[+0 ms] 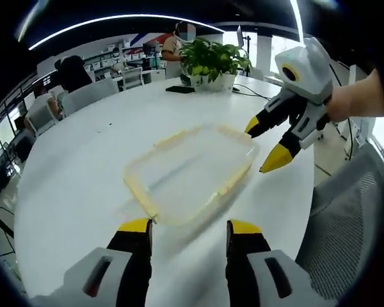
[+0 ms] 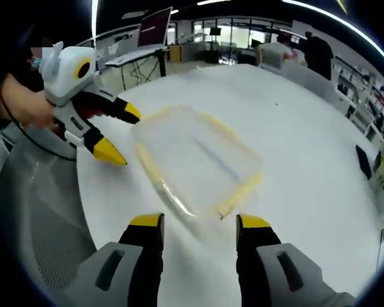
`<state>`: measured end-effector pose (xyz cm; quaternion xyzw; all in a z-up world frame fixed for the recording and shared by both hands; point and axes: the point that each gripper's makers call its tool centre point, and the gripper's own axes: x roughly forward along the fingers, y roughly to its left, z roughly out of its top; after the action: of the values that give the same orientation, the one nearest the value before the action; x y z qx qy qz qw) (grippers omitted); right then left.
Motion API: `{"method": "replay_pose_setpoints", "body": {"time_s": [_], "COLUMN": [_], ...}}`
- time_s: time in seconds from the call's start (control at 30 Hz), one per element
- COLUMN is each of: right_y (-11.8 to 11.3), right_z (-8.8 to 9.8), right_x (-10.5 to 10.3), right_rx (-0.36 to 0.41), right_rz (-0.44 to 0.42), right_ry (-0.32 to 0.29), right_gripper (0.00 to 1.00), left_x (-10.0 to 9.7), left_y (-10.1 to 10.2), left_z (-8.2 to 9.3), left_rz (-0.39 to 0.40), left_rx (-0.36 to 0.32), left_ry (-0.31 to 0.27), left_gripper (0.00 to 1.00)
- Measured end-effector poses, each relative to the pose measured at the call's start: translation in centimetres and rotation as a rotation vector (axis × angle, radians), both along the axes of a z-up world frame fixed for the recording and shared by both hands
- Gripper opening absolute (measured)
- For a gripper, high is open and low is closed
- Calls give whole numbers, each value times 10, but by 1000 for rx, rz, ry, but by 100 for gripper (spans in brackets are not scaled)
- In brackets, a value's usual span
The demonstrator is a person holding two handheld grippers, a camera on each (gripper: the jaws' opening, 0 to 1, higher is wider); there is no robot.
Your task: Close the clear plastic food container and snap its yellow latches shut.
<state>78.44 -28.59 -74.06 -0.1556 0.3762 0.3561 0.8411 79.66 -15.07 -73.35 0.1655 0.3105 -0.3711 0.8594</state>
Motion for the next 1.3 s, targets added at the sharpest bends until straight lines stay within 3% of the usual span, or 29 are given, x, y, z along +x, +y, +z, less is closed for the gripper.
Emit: {"method": "replay_pose_setpoints", "body": {"time_s": [0.23, 0.4, 0.77, 1.3], "right_y": [-2, -4, -2, 19], "right_z": [2, 2, 1, 1], "right_x": [8, 8, 11, 29], "right_rx": [-25, -26, -36, -57], "right_rz": [-10, -7, 5, 36], "right_ry": [-55, -53, -48, -58], "right_gripper": [30, 30, 29, 29], "left_x": [9, 11, 13, 29], "left_y": [6, 5, 5, 27], "left_z": [3, 5, 4, 2], "left_rz": [31, 16, 11, 44], "left_rx": [11, 20, 37, 81], "left_ry": [-29, -53, -57, -59], "left_gripper": [32, 26, 26, 25]}}
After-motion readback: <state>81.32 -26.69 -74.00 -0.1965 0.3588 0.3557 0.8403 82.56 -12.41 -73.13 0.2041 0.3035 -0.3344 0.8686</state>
